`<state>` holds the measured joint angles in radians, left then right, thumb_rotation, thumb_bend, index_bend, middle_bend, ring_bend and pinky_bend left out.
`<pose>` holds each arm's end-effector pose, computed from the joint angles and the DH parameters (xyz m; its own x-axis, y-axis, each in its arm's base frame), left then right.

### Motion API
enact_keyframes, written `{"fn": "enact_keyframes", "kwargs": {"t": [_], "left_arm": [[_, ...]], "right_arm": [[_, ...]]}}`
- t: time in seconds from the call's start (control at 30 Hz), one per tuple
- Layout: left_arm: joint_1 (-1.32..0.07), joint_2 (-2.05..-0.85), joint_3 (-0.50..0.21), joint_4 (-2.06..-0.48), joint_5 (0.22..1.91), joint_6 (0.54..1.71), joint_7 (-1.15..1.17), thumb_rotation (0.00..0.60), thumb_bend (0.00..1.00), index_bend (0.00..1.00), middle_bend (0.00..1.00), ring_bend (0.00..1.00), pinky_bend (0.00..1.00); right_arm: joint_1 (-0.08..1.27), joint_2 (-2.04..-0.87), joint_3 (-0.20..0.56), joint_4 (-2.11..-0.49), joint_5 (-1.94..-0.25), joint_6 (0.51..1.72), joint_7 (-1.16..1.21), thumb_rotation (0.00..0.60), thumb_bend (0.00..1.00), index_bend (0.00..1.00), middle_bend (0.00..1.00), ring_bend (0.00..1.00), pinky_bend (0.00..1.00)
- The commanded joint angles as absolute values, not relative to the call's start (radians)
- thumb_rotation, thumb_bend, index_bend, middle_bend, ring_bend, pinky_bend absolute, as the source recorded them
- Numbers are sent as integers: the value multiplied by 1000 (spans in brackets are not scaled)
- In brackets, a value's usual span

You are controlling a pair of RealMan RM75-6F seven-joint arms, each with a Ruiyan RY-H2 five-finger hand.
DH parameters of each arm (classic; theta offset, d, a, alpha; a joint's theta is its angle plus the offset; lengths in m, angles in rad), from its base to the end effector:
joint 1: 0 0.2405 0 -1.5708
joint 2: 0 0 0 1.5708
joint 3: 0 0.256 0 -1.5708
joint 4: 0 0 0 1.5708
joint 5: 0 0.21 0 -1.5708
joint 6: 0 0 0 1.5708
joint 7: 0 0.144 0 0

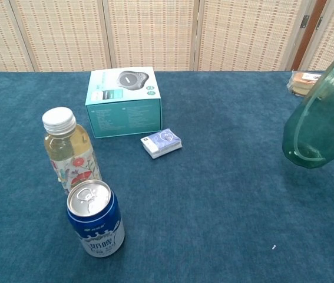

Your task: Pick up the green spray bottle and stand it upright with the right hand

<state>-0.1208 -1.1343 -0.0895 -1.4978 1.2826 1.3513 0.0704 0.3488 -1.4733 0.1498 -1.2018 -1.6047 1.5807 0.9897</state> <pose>-0.3576 0.2000 0.1693 0.5002 0.0809 0.8621 0.8434 0.1798 -0.5062 -0.2627 -0.2781 0.1005 -0.5036 -0.0781 0.8604 -0.7738 -0.4021 -0.4894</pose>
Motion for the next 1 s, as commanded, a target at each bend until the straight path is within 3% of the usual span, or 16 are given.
{"fn": "enact_keyframes", "kwargs": {"t": [0.03, 0.27, 0.67, 0.8, 1.0], "left_arm": [[-117, -1133, -89, -1496, 1289, 1359, 58, 600, 507, 156, 0, 0, 0], [-107, -1125, -79, -1507, 1313, 1381, 69, 600, 507, 156, 0, 0, 0], [-97, -1129, -79, -1500, 1315, 1395, 66, 600, 508, 156, 0, 0, 0], [-96, -1130, -80, -1500, 1316, 1395, 66, 600, 507, 156, 0, 0, 0], [-98, -1133, -83, -1494, 1309, 1389, 66, 600, 507, 156, 0, 0, 0]], "right_arm": [[341, -1544, 128, -1070, -1607, 1593, 1116, 600, 346, 413, 524, 360, 448], [347, -1615, 103, -947, -1621, 1588, 1172, 600, 343, 413, 524, 360, 448], [352, -1671, 77, -867, -1625, 1573, 1192, 600, 323, 413, 518, 360, 449], [355, -1668, 78, -864, -1624, 1575, 1179, 600, 282, 404, 452, 336, 453], [356, -1655, 78, -882, -1623, 1578, 1162, 600, 253, 304, 370, 276, 405]]}}
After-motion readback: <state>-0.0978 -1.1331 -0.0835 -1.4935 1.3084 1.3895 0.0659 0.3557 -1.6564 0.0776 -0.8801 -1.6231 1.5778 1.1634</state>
